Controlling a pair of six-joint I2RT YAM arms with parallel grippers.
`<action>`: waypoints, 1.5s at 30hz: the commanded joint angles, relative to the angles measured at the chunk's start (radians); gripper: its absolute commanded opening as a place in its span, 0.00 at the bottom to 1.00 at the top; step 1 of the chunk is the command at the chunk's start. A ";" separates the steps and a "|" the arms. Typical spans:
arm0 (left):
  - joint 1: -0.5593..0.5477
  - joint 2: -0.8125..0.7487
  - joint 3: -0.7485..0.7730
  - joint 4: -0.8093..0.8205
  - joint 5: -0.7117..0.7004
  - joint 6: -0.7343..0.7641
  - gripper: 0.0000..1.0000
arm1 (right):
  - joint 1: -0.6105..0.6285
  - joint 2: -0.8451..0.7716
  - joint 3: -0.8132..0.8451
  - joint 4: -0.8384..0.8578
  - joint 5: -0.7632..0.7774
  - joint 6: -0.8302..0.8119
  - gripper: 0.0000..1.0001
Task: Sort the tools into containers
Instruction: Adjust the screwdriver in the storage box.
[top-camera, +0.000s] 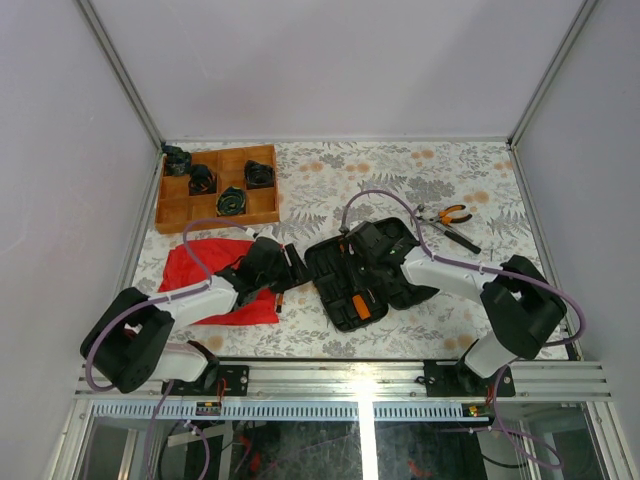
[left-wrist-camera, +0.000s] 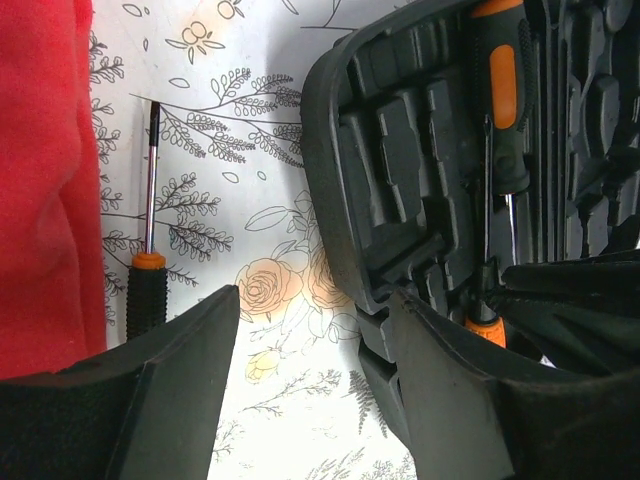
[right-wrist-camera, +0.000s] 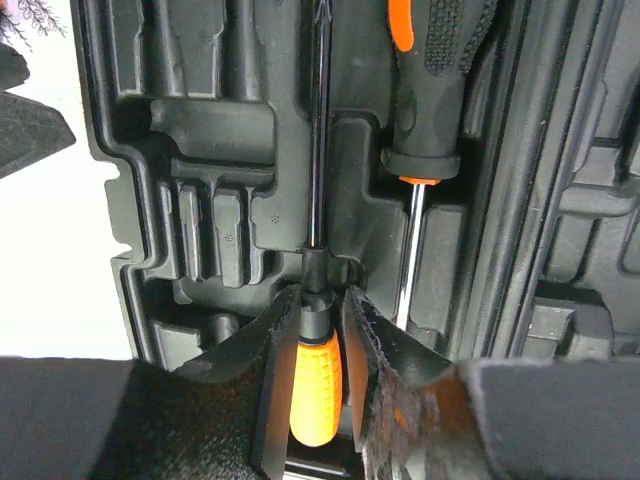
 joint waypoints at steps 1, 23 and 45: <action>0.007 0.025 0.033 0.074 0.023 0.012 0.59 | -0.007 0.016 0.048 -0.016 -0.021 -0.017 0.30; 0.001 0.116 0.002 0.159 0.112 0.010 0.49 | -0.007 0.208 0.132 -0.200 -0.081 -0.076 0.02; -0.067 0.174 0.012 0.199 0.092 0.005 0.30 | 0.081 0.442 0.113 -0.235 -0.019 -0.057 0.00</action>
